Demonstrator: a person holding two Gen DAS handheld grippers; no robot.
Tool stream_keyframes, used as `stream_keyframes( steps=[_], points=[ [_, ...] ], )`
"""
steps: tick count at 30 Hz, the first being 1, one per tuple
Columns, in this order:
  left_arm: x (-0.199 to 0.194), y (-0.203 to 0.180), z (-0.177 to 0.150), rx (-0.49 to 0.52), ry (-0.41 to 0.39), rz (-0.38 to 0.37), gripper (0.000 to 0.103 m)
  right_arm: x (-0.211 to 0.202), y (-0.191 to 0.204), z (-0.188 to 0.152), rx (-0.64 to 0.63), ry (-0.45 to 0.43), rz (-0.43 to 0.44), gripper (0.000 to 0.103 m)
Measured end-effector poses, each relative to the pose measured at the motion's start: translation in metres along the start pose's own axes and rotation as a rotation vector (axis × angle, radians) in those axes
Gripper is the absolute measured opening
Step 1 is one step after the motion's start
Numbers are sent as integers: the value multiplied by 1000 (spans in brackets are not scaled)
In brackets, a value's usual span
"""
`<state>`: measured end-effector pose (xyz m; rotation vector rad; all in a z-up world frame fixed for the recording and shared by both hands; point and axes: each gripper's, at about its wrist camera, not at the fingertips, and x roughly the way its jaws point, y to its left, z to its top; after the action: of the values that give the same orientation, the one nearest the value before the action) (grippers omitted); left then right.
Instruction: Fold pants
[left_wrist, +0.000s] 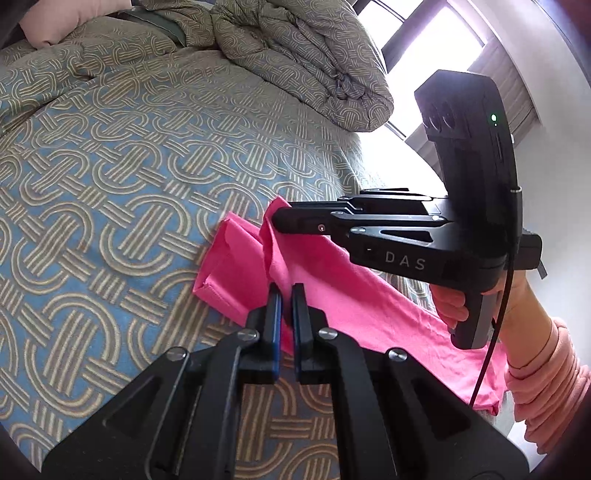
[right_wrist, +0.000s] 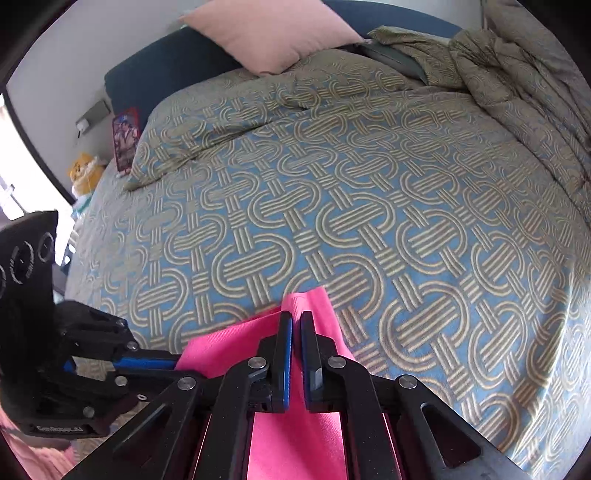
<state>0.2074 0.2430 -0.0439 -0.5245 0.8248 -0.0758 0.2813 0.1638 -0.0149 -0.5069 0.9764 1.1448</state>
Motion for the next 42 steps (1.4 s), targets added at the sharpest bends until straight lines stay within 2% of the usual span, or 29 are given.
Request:
stream_keyframes(
  steps=[3,7,10,15,16,18,19,21,22,24,25,26,27,30,36,38,40,42],
  points=[
    [13,5,3,-16,7,15,6,6,0,4,10,-7,-32,3],
    [22,12,6,-33,3,43,6,9,-7,19,50,-50,-16,2],
    [31,15,5,-25,11,48,6,24,-3,28,22,-21,-45,2],
    [29,17,0,-20,16,53,6,33,-3,21,10,20,-25,5],
    [25,16,0,-26,10,44,6,33,-5,18,8,32,-18,8],
    [15,11,2,-10,-18,28,6,30,-11,11,16,56,-5,25],
    [11,7,2,14,-32,32,6,28,-15,7,20,67,10,30],
    [8,1,3,49,-44,51,6,26,-20,1,23,82,39,46],
    [8,0,2,61,-45,59,6,27,-21,-2,29,93,41,48],
    [10,-1,1,69,-38,69,6,31,-24,-5,45,118,43,48],
    [11,0,0,67,-32,72,6,34,-25,-7,53,127,57,43],
    [13,2,-2,65,-22,77,6,36,-25,-8,61,133,73,9],
    [15,4,-2,60,-11,82,6,39,-24,-9,63,144,78,2],
    [20,12,-9,45,27,93,6,40,-14,-10,19,126,16,2],
    [19,19,-13,17,36,73,6,30,-12,-4,30,72,-1,1],
    [18,18,-11,20,31,67,6,25,-14,-1,32,53,24,3],
    [18,16,-11,33,33,76,6,27,-16,1,31,81,56,8],
    [21,15,-13,41,39,88,6,34,-15,0,23,125,56,26]
  ],
)
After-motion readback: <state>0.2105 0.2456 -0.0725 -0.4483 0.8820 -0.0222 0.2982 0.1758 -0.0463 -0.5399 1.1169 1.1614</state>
